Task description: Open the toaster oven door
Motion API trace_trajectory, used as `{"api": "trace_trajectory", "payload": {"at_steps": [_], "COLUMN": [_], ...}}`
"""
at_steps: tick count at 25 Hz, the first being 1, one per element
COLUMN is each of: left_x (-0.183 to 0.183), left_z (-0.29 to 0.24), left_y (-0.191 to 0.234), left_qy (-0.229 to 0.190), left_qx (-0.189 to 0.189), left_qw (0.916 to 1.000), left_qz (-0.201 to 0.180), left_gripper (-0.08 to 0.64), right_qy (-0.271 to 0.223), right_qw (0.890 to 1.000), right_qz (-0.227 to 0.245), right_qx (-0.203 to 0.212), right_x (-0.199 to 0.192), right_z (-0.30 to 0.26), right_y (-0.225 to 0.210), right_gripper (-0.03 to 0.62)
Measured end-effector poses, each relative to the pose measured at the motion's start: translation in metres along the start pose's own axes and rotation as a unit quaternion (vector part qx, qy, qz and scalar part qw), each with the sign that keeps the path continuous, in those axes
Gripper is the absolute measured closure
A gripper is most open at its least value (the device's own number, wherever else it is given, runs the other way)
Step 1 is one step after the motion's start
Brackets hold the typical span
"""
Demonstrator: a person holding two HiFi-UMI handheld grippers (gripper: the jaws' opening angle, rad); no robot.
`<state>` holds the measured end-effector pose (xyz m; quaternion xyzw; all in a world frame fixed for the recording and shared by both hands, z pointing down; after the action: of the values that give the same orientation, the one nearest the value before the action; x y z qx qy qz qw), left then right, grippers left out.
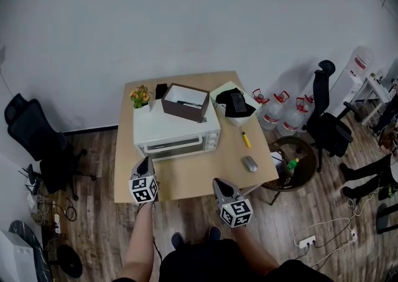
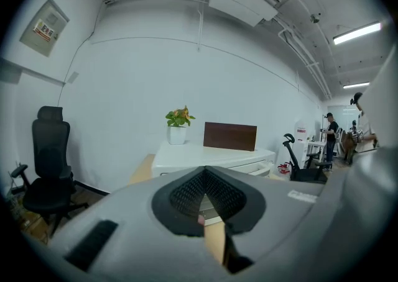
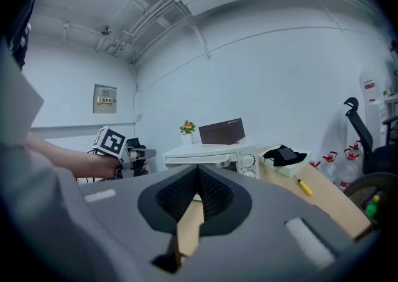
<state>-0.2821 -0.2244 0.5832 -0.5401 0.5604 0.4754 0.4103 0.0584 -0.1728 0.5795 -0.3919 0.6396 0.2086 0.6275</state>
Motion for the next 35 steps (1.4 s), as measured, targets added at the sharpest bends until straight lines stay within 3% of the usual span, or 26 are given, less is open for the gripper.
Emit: {"api": "trace_trajectory", "payload": {"at_steps": [5, 9, 15, 27, 35], "left_x": [-0.001, -0.001, -0.006, -0.012, -0.014], "left_z": [-0.010, -0.022, -0.046, -0.071, -0.080], "left_y": [0.011, 0.015, 0.022, 0.025, 0.027], "left_qy": [-0.004, 0.015, 0.065, 0.108, 0.122], "left_qx": [0.004, -0.006, -0.037, -0.043, -0.040], "left_qw": [0.9996, 0.9998, 0.9971, 0.9929, 0.9912], "left_qz": [0.027, 0.009, 0.014, -0.025, -0.031], "left_gripper": [0.557, 0.557, 0.557, 0.557, 0.557], "right_qy": [0.007, 0.006, 0.011, 0.013, 0.023], "right_qw": [1.000, 1.000, 1.000, 1.000, 1.000], "right_qz": [0.010, 0.015, 0.015, 0.011, 0.012], "right_qx": [0.011, 0.018, 0.022, 0.007, 0.006], "right_x": [-0.004, -0.004, -0.006, -0.008, -0.013], "right_z": [-0.005, -0.008, -0.013, -0.014, -0.012], "right_y": [0.010, 0.013, 0.017, 0.015, 0.015], "right_gripper": [0.578, 0.578, 0.578, 0.578, 0.578]}}
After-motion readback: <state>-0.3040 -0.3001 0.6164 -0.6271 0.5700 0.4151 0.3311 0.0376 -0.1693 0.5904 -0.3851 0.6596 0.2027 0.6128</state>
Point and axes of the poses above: the fingertips, and each gripper's own axes: z backward along the fingers, y to its left, x out of its top, the point moved 9 cm from there along z, backward along the fingers, and after that the axes turned 2 degrees about -y, right-handed, at the moved point
